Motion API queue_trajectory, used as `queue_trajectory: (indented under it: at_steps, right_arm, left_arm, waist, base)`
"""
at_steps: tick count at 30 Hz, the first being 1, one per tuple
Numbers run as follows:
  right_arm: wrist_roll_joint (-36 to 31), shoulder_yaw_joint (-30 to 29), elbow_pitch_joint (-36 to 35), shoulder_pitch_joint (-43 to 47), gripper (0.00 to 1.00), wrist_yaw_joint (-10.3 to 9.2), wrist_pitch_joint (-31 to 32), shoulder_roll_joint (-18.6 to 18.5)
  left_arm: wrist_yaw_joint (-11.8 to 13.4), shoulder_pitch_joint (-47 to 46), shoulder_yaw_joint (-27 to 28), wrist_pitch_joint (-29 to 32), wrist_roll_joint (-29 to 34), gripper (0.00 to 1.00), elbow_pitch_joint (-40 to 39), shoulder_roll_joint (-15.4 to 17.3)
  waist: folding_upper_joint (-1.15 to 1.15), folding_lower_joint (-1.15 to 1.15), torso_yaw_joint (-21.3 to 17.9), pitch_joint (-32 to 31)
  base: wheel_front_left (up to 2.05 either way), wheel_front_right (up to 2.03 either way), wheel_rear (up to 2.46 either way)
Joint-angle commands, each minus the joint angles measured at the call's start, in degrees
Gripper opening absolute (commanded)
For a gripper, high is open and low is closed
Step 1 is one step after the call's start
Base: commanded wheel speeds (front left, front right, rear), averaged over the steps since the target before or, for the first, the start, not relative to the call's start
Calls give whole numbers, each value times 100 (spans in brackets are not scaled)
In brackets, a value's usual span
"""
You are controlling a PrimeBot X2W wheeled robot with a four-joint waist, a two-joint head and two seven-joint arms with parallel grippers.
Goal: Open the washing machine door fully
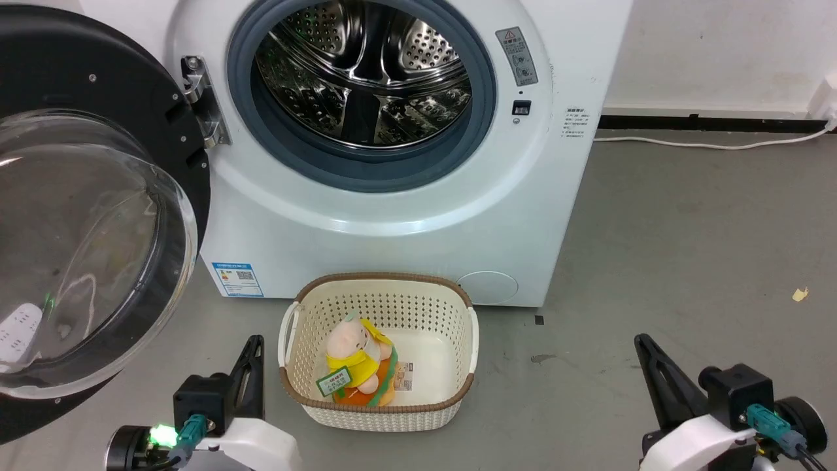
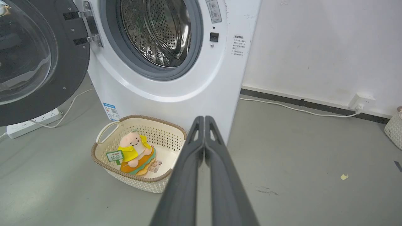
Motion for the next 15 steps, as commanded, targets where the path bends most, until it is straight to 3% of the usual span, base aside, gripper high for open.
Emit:
queue_trajectory:
  at_steps: [1,15]
  right_arm:
    - [-66,-14,-60,-109,0,4,24,39]
    - [-82,-15,-80,-130,0,5,62,41]
  left_arm:
    - [-25,-95,48,48,52,0,-48,-6]
    - [-32,-109,76,85,75,0,-77,-9]
  waist:
    - [0,0,1,6]
    - [0,0,2,20]
  base:
    - [0,0,0]
    - [0,0,0]
